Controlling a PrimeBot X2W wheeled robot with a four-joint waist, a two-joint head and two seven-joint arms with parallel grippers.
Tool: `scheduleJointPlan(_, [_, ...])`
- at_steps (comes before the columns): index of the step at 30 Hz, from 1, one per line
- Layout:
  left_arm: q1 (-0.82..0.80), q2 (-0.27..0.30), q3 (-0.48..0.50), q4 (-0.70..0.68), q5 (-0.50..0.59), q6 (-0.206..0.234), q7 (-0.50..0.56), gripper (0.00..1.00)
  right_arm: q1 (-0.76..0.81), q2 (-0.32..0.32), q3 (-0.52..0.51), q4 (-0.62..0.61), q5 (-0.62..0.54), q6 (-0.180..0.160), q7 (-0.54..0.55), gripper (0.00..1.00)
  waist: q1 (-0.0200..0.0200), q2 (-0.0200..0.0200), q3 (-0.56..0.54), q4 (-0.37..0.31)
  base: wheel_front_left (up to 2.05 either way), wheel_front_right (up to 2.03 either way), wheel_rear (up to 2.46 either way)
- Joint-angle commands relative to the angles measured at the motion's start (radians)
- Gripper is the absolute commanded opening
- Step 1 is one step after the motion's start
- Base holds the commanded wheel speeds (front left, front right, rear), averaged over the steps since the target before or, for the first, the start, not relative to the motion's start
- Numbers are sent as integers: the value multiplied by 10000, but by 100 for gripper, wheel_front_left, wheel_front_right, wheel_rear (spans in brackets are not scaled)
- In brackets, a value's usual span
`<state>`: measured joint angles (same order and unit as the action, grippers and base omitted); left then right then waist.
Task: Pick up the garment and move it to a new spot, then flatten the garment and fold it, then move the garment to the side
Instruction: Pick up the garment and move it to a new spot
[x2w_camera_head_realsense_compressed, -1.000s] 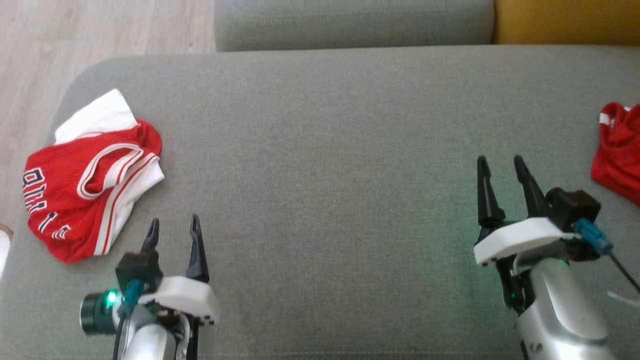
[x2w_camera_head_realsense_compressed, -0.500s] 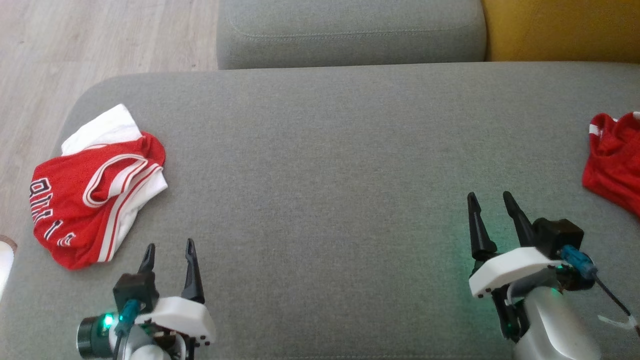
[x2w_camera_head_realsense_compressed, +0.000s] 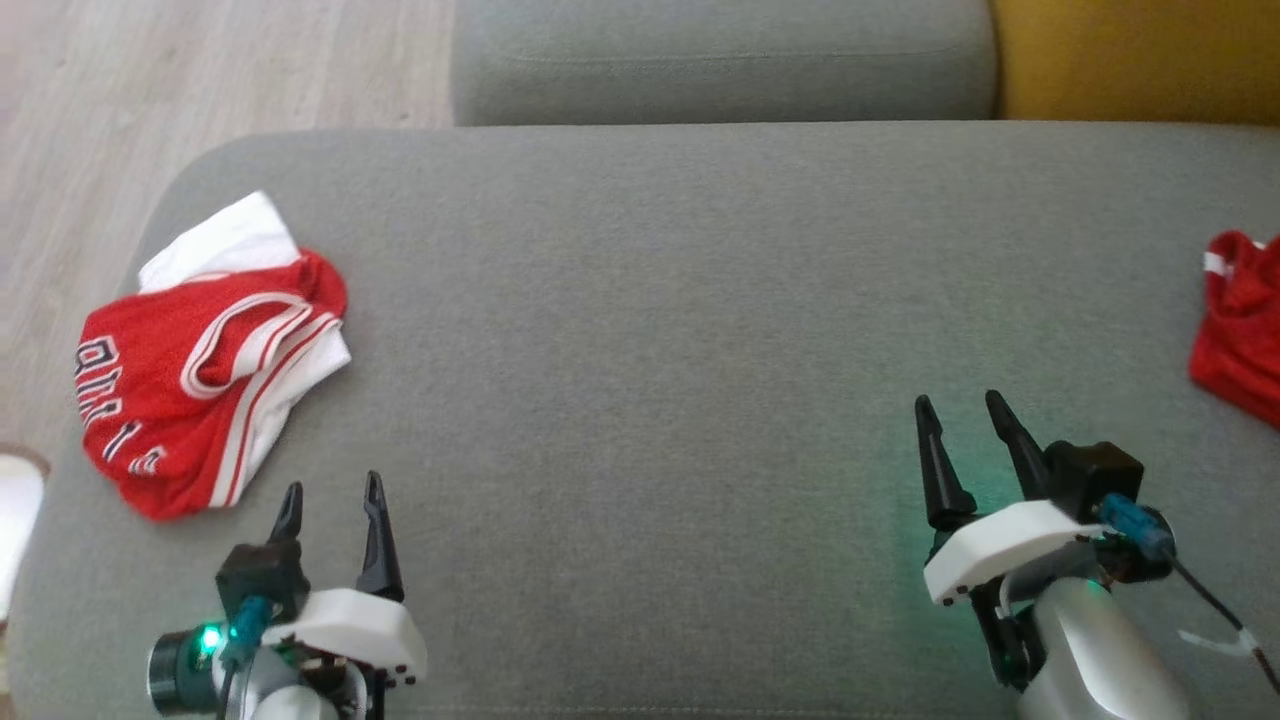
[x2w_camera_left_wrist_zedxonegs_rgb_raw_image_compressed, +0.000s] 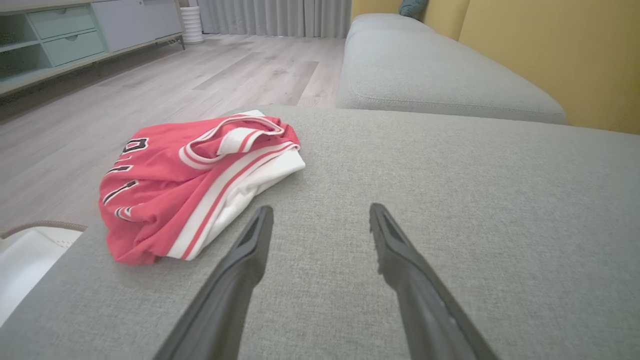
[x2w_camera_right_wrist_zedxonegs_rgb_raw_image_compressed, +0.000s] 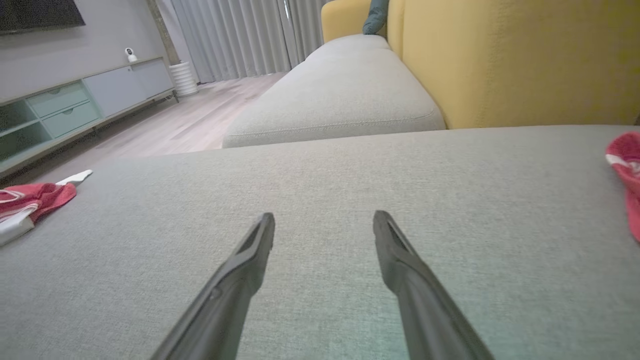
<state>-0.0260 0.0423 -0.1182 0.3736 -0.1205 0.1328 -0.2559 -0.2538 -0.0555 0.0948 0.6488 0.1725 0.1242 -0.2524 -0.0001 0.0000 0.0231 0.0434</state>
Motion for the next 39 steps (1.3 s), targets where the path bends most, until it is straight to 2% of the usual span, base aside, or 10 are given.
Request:
scheduleJointPlan(1, [-477, 79, 339, -387, -121, 81, -59, 100, -293, 53, 312, -340, -109, 65, -93, 100, 1, 0, 151, 261, 0, 0, 0])
scheduleJointPlan(6, [-509, 79, 325, -456, -198, 116, -59, 100, -445, 53, 624, -402, -59, 65, -93, 100, 1, 0, 347, 1071, 0, 0, 0])
scheduleJointPlan(17, [-344, 79, 811, -560, -488, 340, -59, 100, -681, 53, 1320, -323, -21, 65, -93, 100, 1, 0, 616, 3520, 0, 0, 0])
scheduleJointPlan(22, [-113, 79, 1256, -630, -574, 409, -59, 100, -815, 53, 1599, -300, 76, 65, -93, 100, 1, 0, 668, 4210, 0, 0, 0])
scheduleJointPlan(29, [-83, 79, 1676, -597, -803, 265, -59, 100, -1016, 53, 1839, -285, 89, 65, -93, 100, 1, 0, 902, 4386, 0, 0, 0])
scheduleJointPlan(39, [-1289, 79, 2047, 237, -1114, -581, -59, 100, -1511, 53, 2079, -507, -221, 65, -93, 100, 1, 0, 1738, 3658, 0, 0, 0])
